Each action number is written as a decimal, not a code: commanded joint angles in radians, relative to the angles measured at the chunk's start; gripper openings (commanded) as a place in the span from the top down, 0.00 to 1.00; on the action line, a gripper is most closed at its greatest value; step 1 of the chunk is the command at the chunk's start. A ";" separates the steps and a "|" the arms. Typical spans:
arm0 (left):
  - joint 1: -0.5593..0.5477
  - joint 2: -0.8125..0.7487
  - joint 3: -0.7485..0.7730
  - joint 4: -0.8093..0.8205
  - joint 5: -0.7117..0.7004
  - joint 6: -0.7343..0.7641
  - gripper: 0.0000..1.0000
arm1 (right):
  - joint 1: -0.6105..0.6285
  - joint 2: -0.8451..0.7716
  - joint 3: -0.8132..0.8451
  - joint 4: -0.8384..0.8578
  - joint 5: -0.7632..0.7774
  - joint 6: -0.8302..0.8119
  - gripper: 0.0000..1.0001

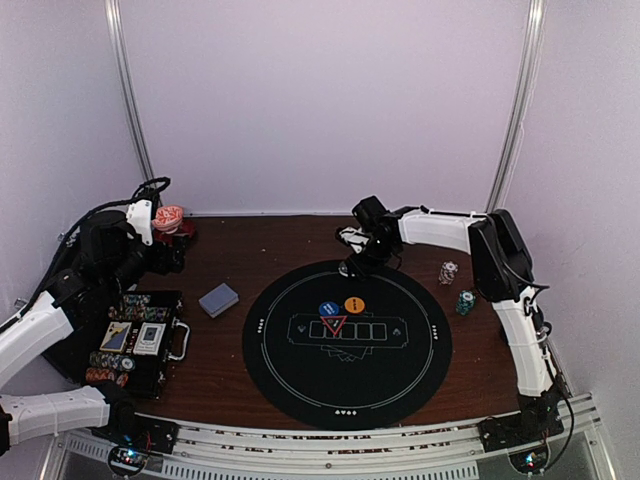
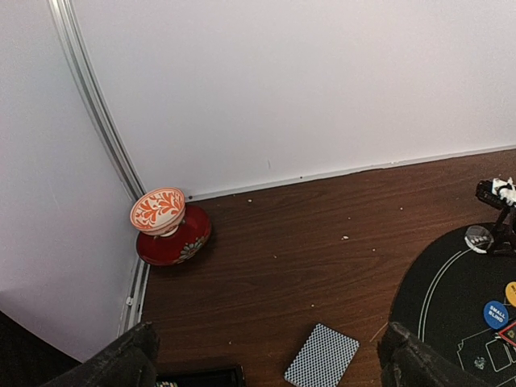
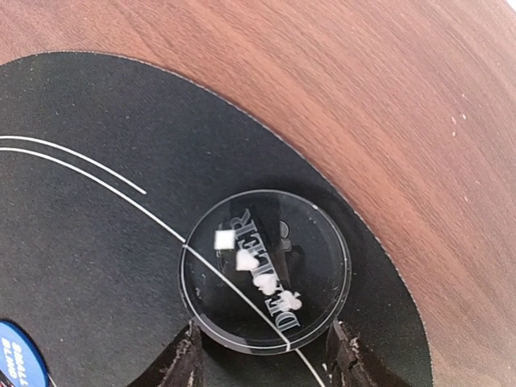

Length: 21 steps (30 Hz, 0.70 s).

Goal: Distribute texas hold em gaming equipment
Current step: Place the dealer button in the dealer area.

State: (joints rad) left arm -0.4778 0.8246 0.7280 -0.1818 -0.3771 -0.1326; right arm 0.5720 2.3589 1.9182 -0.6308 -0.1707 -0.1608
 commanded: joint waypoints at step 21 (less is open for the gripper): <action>-0.002 0.000 0.022 0.042 0.014 0.007 0.02 | 0.042 -0.052 0.007 0.052 0.123 -0.033 0.40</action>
State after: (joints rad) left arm -0.4782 0.8246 0.7280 -0.1818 -0.3767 -0.1326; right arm 0.6010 2.3589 1.9202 -0.5610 -0.0193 -0.1558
